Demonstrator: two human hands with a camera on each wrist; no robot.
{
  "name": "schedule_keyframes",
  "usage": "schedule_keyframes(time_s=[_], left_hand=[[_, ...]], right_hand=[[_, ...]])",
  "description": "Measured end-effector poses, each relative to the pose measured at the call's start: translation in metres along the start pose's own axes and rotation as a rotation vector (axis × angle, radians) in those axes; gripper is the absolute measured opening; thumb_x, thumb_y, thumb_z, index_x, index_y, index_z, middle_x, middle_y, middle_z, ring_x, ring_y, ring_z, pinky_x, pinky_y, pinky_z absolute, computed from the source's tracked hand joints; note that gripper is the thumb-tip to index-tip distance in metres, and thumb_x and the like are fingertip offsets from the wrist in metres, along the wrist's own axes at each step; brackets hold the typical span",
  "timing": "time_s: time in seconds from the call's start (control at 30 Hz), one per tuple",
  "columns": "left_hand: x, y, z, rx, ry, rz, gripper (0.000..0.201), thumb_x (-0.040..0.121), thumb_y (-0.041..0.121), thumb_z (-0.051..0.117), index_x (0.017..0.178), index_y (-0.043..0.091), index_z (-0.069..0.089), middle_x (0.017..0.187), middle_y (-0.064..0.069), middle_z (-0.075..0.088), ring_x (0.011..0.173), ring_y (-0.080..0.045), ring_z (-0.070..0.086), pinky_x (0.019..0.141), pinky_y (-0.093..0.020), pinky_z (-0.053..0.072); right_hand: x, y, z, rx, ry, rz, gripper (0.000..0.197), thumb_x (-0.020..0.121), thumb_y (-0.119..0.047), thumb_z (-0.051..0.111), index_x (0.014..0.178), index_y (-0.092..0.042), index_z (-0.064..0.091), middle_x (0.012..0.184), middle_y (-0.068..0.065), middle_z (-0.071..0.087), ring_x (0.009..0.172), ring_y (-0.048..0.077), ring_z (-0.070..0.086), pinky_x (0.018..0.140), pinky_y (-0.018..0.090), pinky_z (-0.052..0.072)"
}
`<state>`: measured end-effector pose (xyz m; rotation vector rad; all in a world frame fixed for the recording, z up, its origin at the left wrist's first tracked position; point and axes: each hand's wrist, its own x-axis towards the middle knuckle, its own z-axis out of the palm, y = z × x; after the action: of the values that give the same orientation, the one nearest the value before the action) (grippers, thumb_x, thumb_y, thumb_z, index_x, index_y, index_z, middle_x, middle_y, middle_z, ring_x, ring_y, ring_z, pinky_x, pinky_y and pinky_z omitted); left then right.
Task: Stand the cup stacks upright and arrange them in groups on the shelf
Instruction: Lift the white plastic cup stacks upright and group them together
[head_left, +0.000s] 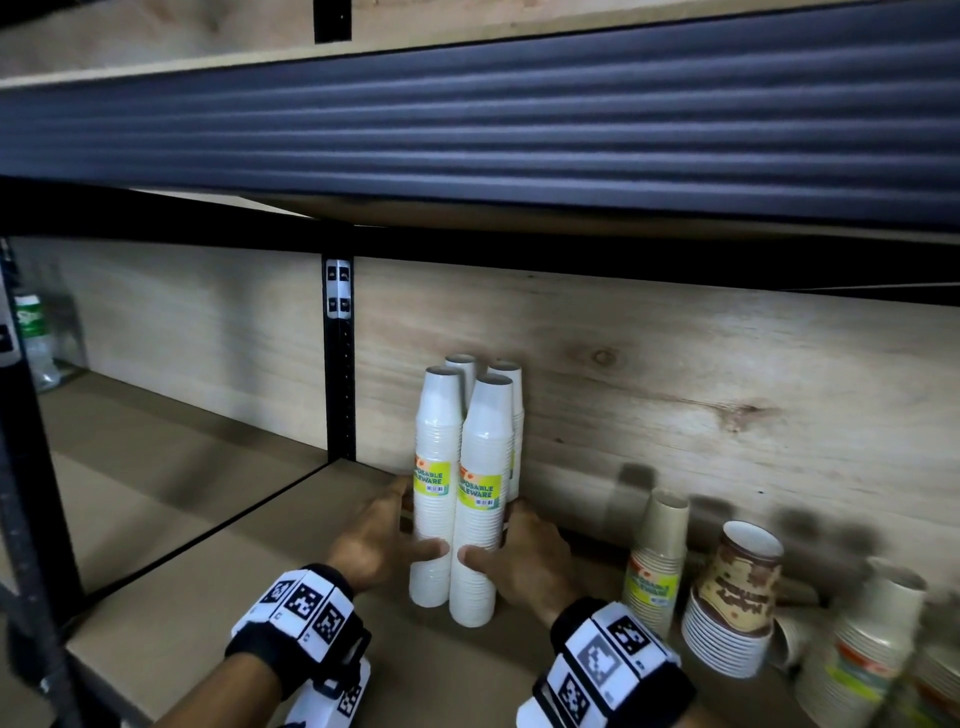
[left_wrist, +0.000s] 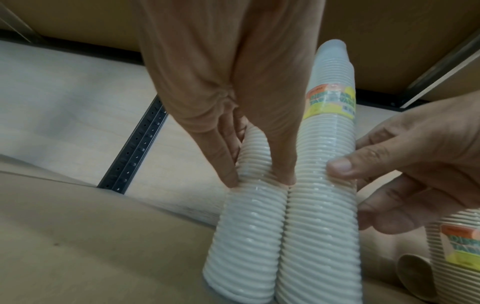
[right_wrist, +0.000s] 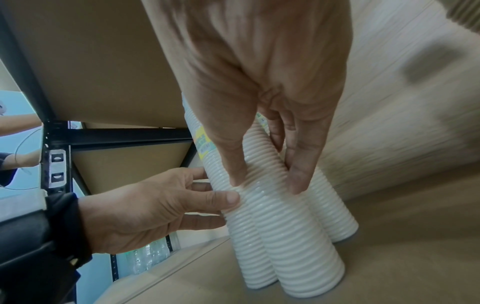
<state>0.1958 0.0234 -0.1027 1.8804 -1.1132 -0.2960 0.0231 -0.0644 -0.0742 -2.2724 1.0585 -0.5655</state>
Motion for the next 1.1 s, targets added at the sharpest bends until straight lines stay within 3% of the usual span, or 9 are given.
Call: schedule_keyframes(time_s=[0.13, 0.27, 0.6, 0.8, 0.93, 1.03, 1.1], left_hand=[[0.000, 0.000, 0.001, -0.002, 0.002, -0.013, 0.067, 0.061, 0.023, 0.090, 0.116, 0.025, 0.052, 0.106, 0.009, 0.070, 0.095, -0.006, 0.067, 0.085, -0.033, 0.057], [0.000, 0.004, 0.001, 0.023, 0.000, -0.015, 0.062, 0.063, 0.019, 0.090, 0.112, 0.022, 0.052, 0.101, 0.008, 0.069, 0.090, -0.003, 0.066, 0.076, -0.021, 0.055], [0.000, 0.012, -0.005, 0.113, -0.011, -0.055, 0.065, 0.057, 0.031, 0.091, 0.111, 0.024, 0.054, 0.105, 0.009, 0.069, 0.095, -0.008, 0.066, 0.087, -0.034, 0.055], [-0.014, 0.030, -0.009, 0.184, -0.067, -0.018, 0.055, 0.069, 0.026, 0.086, 0.115, 0.025, 0.054, 0.104, 0.019, 0.061, 0.099, -0.006, 0.061, 0.084, -0.020, 0.047], [-0.030, 0.046, -0.019, 0.356, -0.043, -0.067, 0.051, 0.077, 0.040, 0.077, 0.119, 0.023, 0.054, 0.114, 0.008, 0.060, 0.108, -0.013, 0.058, 0.093, -0.029, 0.047], [-0.043, 0.058, -0.017, 0.453, -0.071, -0.116, 0.053, 0.078, 0.049, 0.073, 0.120, 0.020, 0.056, 0.114, 0.003, 0.062, 0.104, -0.013, 0.058, 0.087, -0.026, 0.045], [-0.048, 0.066, -0.011, 0.446, -0.099, -0.127, 0.048, 0.077, 0.051, 0.073, 0.112, 0.020, 0.059, 0.113, 0.003, 0.062, 0.103, -0.013, 0.057, 0.084, -0.024, 0.044]], right_hand=[[0.000, 0.002, 0.003, -0.011, 0.004, -0.009, 0.064, 0.074, -0.044, 0.078, 0.127, -0.019, 0.052, 0.130, -0.001, 0.062, 0.119, 0.021, 0.060, 0.097, 0.032, 0.049], [0.001, 0.002, 0.004, -0.011, 0.008, -0.016, 0.063, 0.075, -0.043, 0.079, 0.126, -0.017, 0.052, 0.130, 0.000, 0.063, 0.119, 0.022, 0.060, 0.097, 0.033, 0.049], [-0.001, 0.001, 0.006, -0.008, 0.007, -0.011, 0.065, 0.076, -0.042, 0.078, 0.128, -0.017, 0.049, 0.133, 0.001, 0.061, 0.122, 0.023, 0.059, 0.099, 0.034, 0.049], [-0.010, -0.002, -0.004, 0.009, -0.047, -0.007, 0.072, 0.071, -0.050, 0.079, 0.129, -0.019, 0.051, 0.133, -0.001, 0.061, 0.120, 0.020, 0.060, 0.100, 0.036, 0.050], [-0.021, -0.001, -0.026, -0.044, -0.047, -0.013, 0.065, 0.079, -0.048, 0.074, 0.129, -0.014, 0.051, 0.133, 0.002, 0.060, 0.121, 0.021, 0.059, 0.094, 0.028, 0.047], [-0.038, 0.002, -0.045, -0.065, -0.031, -0.004, 0.069, 0.079, -0.052, 0.072, 0.131, -0.014, 0.047, 0.132, 0.004, 0.060, 0.120, 0.023, 0.058, 0.094, 0.031, 0.048], [-0.048, 0.006, -0.056, -0.078, -0.030, 0.013, 0.072, 0.078, -0.055, 0.070, 0.132, -0.014, 0.044, 0.132, 0.006, 0.059, 0.120, 0.026, 0.057, 0.096, 0.035, 0.049]])
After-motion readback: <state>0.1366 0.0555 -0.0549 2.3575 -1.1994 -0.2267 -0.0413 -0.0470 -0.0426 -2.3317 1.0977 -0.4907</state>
